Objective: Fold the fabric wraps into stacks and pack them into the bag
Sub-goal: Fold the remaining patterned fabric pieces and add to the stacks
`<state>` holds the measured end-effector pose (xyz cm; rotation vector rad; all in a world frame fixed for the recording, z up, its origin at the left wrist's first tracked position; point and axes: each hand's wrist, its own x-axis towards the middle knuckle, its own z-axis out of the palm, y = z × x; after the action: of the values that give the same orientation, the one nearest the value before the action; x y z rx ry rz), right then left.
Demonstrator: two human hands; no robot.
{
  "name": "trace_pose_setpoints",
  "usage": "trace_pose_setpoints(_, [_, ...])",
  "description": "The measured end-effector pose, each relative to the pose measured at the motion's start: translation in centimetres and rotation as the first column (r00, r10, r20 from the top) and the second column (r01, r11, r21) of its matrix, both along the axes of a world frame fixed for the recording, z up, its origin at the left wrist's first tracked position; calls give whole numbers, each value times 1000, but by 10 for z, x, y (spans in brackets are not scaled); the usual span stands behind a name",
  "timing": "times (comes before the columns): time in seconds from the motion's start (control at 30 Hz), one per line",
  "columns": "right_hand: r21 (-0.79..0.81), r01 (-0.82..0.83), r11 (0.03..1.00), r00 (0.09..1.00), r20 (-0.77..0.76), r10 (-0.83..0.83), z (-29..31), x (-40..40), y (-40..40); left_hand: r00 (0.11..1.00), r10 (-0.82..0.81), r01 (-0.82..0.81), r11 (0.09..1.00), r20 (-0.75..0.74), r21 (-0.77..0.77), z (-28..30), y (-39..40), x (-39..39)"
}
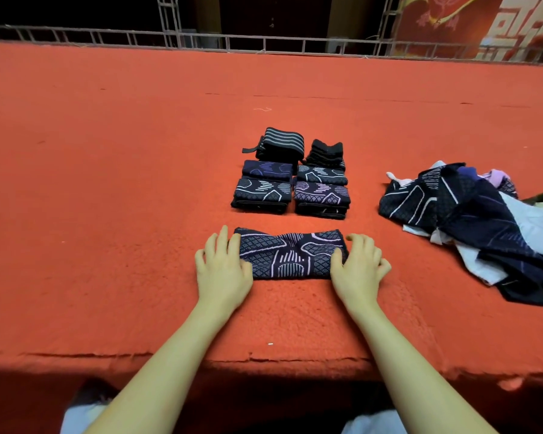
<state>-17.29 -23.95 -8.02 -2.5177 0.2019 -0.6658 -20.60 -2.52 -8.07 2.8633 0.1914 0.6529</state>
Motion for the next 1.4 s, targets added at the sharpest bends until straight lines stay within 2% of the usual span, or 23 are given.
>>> trace_pose_setpoints(0.17, [-145,-184,972,982,22,189,14,24,10,988,-149,152,984,-42,93,24,-21,26])
trace_pose_setpoints(0.3, [-361,-348,865,937,-170,306,21,43,23,945,-218,264,948,-244,176,25,-41,55])
trace_pose_setpoints(0.37, [-391,-381,838,919,-257,298,18,50,25,931,-199,261,949,-307,174,18,-43,60])
trace_pose_setpoints(0.43, [-375,-384,844,915,-280,292,11,53,22,924,-192,244,962,-330,124,10,-39,57])
trace_pose_setpoints(0.53, [-306,-305,902,951,-144,273,0,53,16,932,-167,189,981,-321,40,3,-28,50])
trace_pose_setpoints(0.7, [-251,-68,966,979,168,112,5,54,21,931,-81,88,996,-356,5,2,-17,40])
trace_pose_setpoints(0.77, [-279,-29,960,976,200,87,10,57,22,928,-35,39,999,-371,4,2,-18,37])
trace_pose_setpoints(0.8, [-313,-44,949,980,169,101,10,59,22,925,-10,13,1000,-381,6,1,-19,36])
trace_pose_setpoints(0.93, [-410,-186,893,981,-133,143,4,58,15,898,72,-74,997,-435,13,2,-20,38])
trace_pose_setpoints(1.0, [-413,-181,892,978,-168,121,0,51,6,885,92,-96,995,-457,14,2,-20,40])
trace_pose_setpoints(1.13, [-316,-118,942,974,-222,47,-9,34,-9,861,112,-127,992,-497,3,3,-22,46])
trace_pose_setpoints(1.2, [-331,-99,939,972,-235,20,-9,26,-10,866,115,-131,991,-486,2,4,-22,44])
trace_pose_setpoints(1.3, [-315,-69,946,976,-217,-1,-7,15,-9,924,9,4,1000,-382,31,2,-19,36])
trace_pose_setpoints(1.4, [-303,-51,952,972,-232,-22,-8,6,-11,919,-252,289,954,-302,83,3,-19,24])
